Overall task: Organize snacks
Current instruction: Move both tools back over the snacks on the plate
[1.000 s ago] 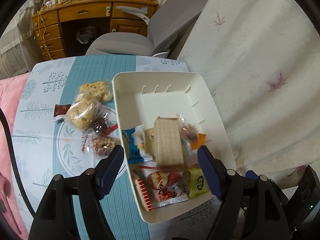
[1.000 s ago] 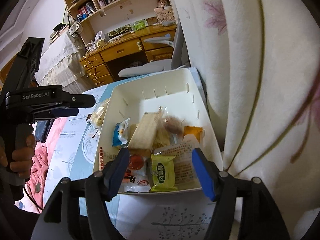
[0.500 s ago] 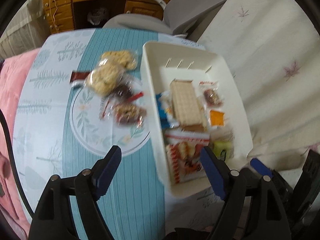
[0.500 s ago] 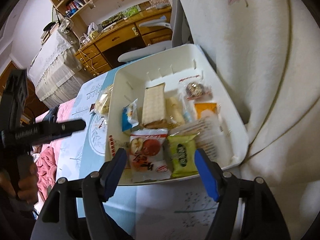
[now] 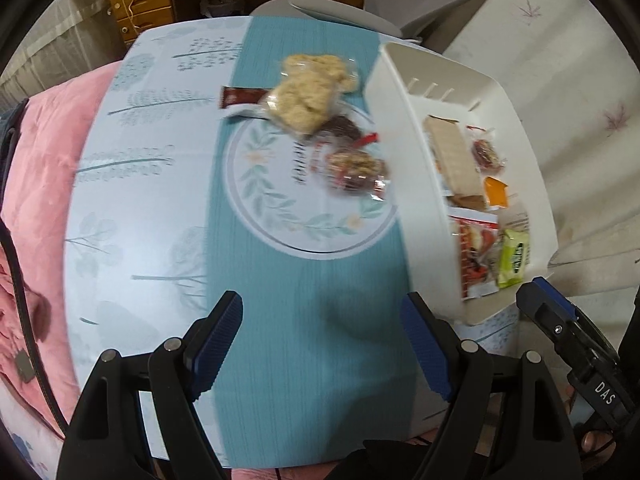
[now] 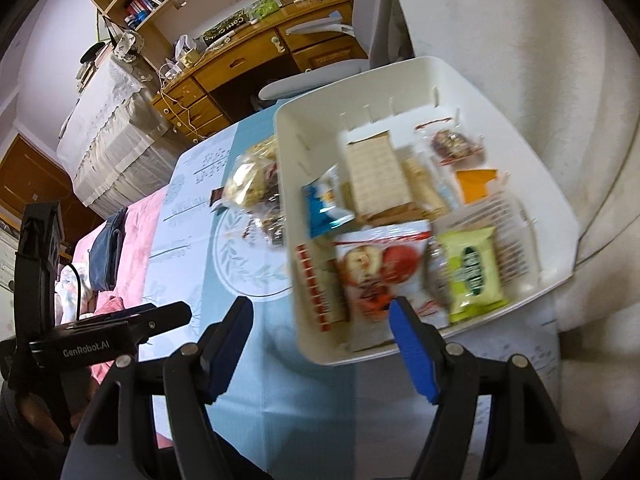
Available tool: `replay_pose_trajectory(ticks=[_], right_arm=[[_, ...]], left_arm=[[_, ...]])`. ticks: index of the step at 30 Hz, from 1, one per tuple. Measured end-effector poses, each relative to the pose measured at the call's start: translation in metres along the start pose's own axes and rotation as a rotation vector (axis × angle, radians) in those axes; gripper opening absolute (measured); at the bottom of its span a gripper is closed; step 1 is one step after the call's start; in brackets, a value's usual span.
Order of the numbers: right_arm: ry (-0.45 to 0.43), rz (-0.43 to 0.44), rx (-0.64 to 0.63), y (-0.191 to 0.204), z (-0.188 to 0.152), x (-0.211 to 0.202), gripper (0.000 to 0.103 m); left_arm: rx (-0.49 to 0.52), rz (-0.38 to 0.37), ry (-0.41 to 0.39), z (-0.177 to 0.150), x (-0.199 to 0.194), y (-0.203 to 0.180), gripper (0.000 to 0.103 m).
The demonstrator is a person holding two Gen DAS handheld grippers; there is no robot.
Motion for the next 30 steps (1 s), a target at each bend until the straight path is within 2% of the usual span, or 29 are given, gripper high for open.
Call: replay_pose_trajectory(ticks=[10,17,24,30], right_arm=[[0.037,-0.026,0.091,0.053,-0.014,0.017,0.071],[0.069,-0.032,0.249,0.074,-0.02,0.037,0.071],[0.065,-0.034,0.46,0.083,-0.018,0.054,0.071],[0.066,-0.07,0.62,0.089,-0.009,0.074,0.071]], left_arm=[[0.067,0.032,0.011,0.029,-0.033,0.059,0.08],[0.143,0.042,0.036,0.068,-0.039,0.083,0.081],[0.208,0.029,0.061,0.111,-0.036,0.087,0.086],[0.263,0.043,0.096,0.144,-0.018,0.078,0.086]])
Point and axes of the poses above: each gripper's, at about its wrist camera, not at the fingertips, and x roughly the way its jaws point, y to its left, z to its top, the point moved 9 cm from there along x, roughly the way its jaws point, and after that the axes turned 15 degrees about -z, right-handed, at the moved point
